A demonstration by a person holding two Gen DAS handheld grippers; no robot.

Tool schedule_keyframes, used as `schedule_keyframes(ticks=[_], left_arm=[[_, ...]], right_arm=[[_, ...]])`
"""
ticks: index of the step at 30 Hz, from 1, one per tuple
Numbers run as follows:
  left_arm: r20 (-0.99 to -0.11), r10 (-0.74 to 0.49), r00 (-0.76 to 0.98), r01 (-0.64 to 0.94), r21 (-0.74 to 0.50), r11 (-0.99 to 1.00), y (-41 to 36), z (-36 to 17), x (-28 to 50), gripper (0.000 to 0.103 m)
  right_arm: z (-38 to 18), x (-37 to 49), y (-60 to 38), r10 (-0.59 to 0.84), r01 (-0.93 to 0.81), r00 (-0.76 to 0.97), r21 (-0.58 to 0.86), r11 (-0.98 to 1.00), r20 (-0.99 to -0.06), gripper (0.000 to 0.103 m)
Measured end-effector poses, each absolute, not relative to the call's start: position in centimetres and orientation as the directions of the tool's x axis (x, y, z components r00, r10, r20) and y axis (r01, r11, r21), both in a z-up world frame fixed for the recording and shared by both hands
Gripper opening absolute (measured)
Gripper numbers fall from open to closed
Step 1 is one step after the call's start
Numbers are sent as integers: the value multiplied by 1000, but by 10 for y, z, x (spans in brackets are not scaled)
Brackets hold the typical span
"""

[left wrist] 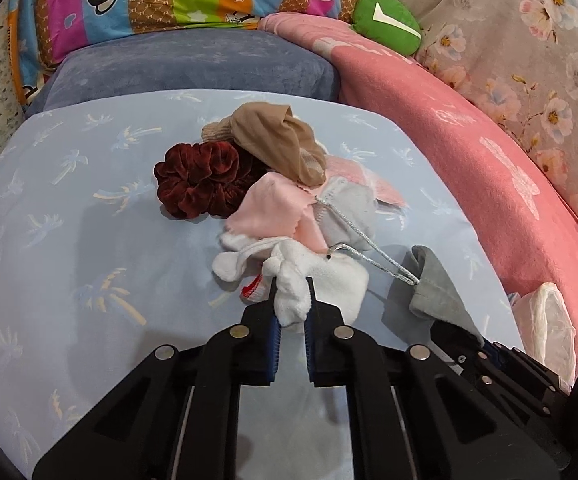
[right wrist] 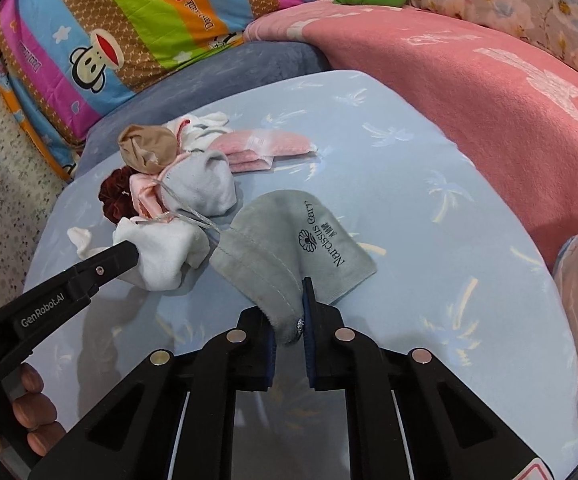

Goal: Collect trash
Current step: 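Grasp the white sock with the left gripper while the right gripper grasps the grey pouch, then lift both held items and carry them toward the white bin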

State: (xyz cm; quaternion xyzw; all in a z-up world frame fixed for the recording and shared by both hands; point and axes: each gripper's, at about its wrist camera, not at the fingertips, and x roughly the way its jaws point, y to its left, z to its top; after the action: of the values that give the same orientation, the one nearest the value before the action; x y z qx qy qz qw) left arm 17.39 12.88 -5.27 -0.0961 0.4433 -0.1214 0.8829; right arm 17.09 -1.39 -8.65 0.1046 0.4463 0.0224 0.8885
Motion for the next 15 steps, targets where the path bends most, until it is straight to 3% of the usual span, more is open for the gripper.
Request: schedule_keyframes(ticks=[15], left_arm=[[-689, -344, 638, 235, -251, 939, 83, 7, 131, 9]], right_arm=[[-19, 108, -63, 123, 101, 719, 278, 955, -684, 12]])
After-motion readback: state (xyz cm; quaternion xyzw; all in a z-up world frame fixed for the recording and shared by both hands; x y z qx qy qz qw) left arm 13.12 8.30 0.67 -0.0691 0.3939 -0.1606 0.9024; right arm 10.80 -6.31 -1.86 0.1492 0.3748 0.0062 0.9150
